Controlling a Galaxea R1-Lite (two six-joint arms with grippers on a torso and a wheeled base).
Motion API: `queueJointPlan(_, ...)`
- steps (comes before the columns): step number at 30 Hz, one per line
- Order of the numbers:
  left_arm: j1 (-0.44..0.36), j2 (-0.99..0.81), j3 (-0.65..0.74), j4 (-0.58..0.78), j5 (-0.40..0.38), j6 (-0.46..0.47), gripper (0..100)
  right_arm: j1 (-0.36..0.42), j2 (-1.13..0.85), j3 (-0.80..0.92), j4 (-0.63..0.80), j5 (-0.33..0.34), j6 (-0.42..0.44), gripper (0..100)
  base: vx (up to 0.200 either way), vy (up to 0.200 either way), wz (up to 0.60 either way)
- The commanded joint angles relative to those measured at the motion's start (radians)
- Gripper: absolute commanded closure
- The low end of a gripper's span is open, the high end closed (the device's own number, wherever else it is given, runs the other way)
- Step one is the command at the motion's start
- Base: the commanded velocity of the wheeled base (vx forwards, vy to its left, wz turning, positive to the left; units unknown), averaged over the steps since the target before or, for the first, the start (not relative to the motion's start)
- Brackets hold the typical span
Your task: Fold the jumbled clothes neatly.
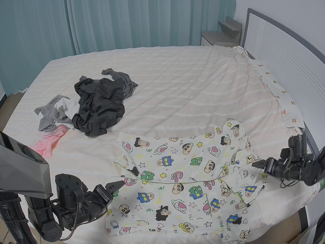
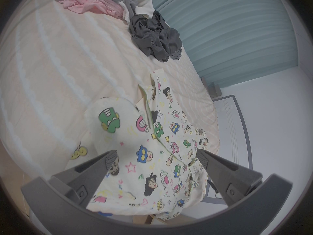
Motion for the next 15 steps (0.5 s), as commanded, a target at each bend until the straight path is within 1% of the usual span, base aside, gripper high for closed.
queueJointPlan(1, -0.005, 0.003, 0.016, -0.018, 0.002, -0.004, 0, -0.006, -0.046, 0.12, -0.035, 0.06, -0.026, 0, -0.2, 0.0, 0.0)
queueJointPlan(8, -0.005, 0.005, 0.016, -0.018, 0.002, -0.004, 0, -0.006, 0.028, 0.155, -0.04, 0.107, -0.067, 0, -0.2, 0.0, 0.0)
queueJointPlan(9, -0.004, 0.009, 0.016, -0.018, 0.002, -0.004, 0, -0.006, 0.062, 0.155, -0.069, 0.116, -0.082, 0, -0.2, 0.0, 0.0)
queueJointPlan(13, -0.004, 0.019, 0.016, -0.018, 0.007, -0.004, 0, -0.005, 0.102, 0.154, -0.106, 0.121, -0.09, 0, 0.0, 0.0, 0.0)
queueJointPlan(15, -0.005, 0.035, 0.016, -0.018, 0.033, -0.001, 0, 0.001, 0.165, 0.155, -0.175, 0.123, -0.096, 0, 0.0, 0.0, 0.0)
